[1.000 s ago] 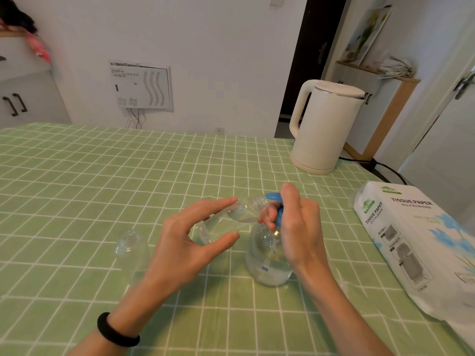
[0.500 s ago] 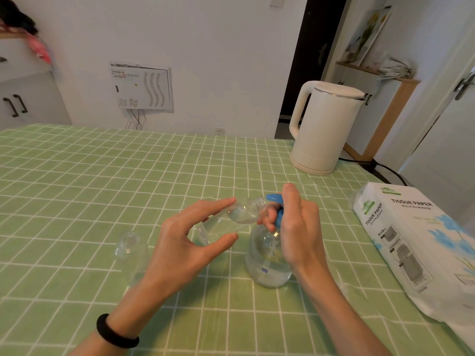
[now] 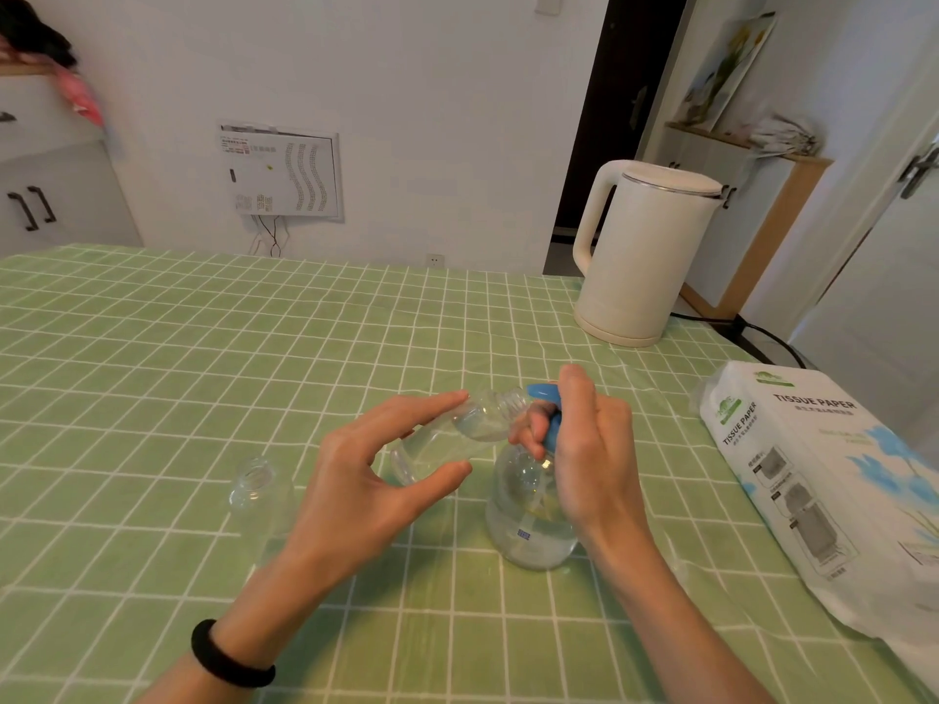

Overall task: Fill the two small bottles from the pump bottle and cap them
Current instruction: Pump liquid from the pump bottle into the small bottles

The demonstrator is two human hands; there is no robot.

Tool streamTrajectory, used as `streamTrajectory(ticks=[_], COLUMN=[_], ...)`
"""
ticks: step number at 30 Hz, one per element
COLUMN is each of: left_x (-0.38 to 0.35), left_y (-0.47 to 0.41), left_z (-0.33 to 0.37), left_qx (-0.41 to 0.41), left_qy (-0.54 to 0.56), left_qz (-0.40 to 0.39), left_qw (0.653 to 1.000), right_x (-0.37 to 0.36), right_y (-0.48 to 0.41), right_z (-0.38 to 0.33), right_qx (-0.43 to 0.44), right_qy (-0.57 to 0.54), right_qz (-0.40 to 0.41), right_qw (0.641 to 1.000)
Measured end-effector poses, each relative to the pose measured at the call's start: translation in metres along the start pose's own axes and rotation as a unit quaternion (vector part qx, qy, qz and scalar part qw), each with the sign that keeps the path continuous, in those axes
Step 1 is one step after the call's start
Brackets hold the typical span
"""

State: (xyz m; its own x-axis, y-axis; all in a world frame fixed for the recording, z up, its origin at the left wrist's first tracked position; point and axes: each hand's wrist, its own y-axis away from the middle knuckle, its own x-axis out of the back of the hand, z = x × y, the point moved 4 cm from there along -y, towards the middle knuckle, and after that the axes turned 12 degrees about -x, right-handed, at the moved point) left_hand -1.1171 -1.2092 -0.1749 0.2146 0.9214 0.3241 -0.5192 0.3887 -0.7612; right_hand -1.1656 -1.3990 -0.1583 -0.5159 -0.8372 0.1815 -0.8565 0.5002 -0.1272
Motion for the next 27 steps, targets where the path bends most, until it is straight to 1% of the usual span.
streamTrajectory(ticks=[9,16,22,27], left_x=[0.0000,0.0013,0.0016,0.0015], left_y=[0.0001,-0.0013,-0.0004,-0.0007], left_z=[-0.0003,0.0003,-0.0001,-0.0017], left_qx=[0.002,0.001,-0.001,-0.001], left_qy=[-0.001,0.003,0.000,-0.001], left_qz=[-0.001,0.004,0.003,0.003], left_qw=[1.000,1.000,1.000,1.000], right_x=[-0.0006,-0.0008,-0.0014,-0.0014], right_y=[-0.0006,-0.0011,-0.0005,0.0000], right_z=[-0.0051,0.0004,-0.0024,-0.0046], right_qx=[0.028,0.002,0.000,0.015], right_qy=[0.001,-0.016,-0.014,-0.003], right_qz=[-0.004,-0.003,-0.005,-0.008], right_qw=[1.000,1.000,1.000,1.000])
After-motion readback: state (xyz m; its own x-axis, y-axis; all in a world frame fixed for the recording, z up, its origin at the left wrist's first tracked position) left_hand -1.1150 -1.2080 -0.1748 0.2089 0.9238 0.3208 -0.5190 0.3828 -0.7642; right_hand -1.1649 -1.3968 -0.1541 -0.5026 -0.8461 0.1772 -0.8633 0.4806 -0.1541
